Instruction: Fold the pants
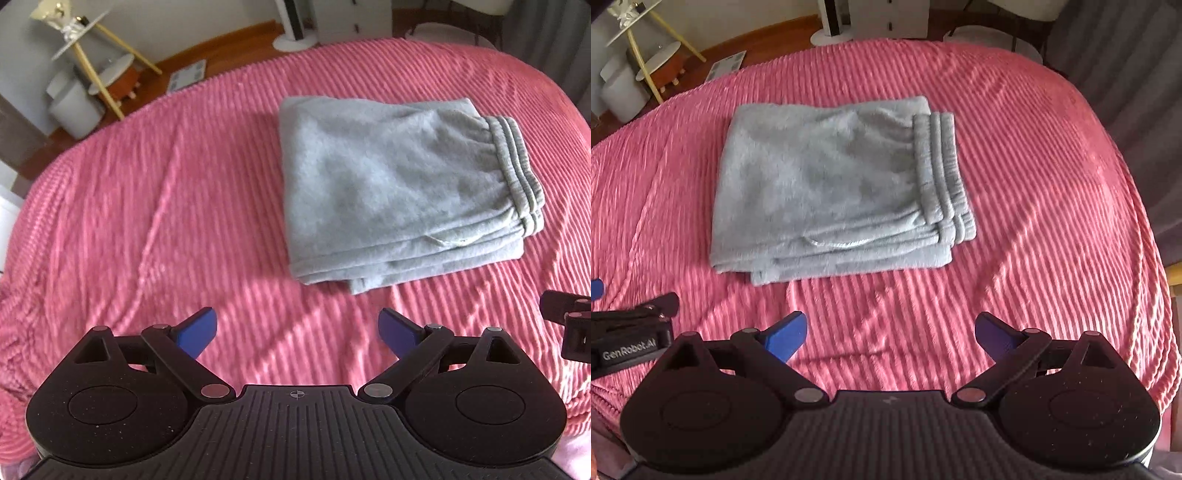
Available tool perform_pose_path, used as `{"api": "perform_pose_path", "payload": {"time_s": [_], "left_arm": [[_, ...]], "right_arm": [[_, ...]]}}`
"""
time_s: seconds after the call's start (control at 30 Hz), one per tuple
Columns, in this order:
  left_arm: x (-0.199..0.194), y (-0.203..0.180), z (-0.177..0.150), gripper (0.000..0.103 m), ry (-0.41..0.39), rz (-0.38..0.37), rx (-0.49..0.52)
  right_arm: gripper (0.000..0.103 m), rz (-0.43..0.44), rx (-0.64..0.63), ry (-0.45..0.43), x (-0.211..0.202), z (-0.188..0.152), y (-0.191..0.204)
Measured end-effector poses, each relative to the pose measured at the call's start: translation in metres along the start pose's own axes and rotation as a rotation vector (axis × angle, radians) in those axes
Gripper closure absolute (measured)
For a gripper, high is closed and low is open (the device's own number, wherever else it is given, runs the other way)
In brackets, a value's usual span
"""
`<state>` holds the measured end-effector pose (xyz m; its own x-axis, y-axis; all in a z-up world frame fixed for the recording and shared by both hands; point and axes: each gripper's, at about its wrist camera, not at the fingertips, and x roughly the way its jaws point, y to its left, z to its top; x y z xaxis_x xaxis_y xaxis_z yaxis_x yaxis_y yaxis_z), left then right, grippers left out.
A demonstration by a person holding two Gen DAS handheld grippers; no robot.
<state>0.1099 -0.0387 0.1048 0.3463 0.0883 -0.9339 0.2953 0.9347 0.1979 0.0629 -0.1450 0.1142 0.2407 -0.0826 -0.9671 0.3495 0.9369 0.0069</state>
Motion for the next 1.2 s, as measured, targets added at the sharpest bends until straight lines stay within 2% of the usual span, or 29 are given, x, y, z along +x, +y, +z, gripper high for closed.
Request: {"api": "perform_pose_path", "payload": {"time_s": [0.5,1.2], "left_arm": [[0.014,-0.007,0.013,0.005,0.029,-0.03,-0.016],[0.016,-0.006,0.013,0.005,0.048,-0.042,-0.035]], "right_arm": [[0.005,-0.024,0.013,0.046,0.018,0.007,-0.01],[0.005,-0.009,0.02,0.044,0.016,0.008,-0.012]]}}
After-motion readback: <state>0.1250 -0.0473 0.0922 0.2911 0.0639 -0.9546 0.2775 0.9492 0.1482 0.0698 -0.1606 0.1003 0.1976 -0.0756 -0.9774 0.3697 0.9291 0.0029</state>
